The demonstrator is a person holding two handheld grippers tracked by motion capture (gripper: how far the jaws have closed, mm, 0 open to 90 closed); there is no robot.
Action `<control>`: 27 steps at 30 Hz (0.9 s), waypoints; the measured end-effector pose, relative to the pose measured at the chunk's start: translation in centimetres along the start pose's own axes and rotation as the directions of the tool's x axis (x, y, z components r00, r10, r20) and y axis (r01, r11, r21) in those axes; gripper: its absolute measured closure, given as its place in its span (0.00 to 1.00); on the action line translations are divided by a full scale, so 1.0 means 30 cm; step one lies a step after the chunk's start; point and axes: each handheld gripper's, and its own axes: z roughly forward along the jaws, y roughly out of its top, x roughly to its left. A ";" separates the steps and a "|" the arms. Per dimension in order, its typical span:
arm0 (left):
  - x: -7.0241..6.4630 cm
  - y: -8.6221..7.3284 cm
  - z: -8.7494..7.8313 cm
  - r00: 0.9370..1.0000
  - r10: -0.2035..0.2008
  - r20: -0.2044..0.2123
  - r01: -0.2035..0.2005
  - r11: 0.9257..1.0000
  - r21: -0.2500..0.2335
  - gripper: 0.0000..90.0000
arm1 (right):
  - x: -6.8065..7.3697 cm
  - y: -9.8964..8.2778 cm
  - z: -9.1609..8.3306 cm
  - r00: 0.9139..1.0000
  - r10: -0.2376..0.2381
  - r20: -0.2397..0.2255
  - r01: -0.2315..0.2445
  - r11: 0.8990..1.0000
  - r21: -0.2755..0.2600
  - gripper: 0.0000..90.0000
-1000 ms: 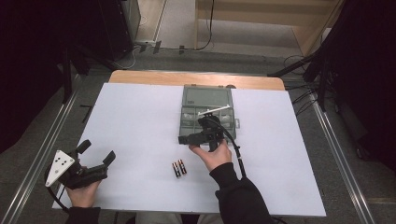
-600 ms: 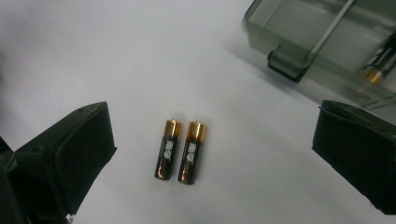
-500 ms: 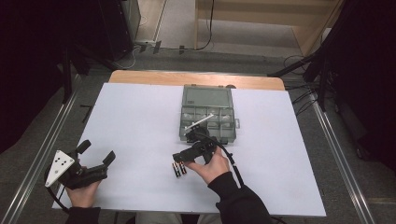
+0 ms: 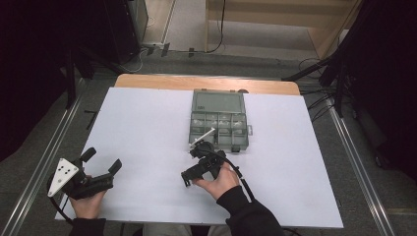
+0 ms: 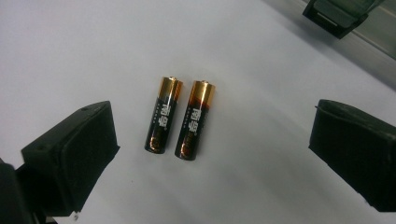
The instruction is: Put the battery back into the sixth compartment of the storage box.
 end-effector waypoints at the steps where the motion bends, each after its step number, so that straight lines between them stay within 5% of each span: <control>1: 0.000 0.000 0.000 1.000 0.000 0.001 0.000 1.000 0.000 0.00 | 0.001 -0.001 0.002 1.000 -0.002 0.003 0.002 1.000 0.004 0.02; 27: 0.001 -0.001 0.001 1.000 -0.004 0.003 0.004 1.000 0.001 0.00 | 0.025 -0.007 0.042 0.999 -0.009 0.053 0.007 0.999 0.034 0.45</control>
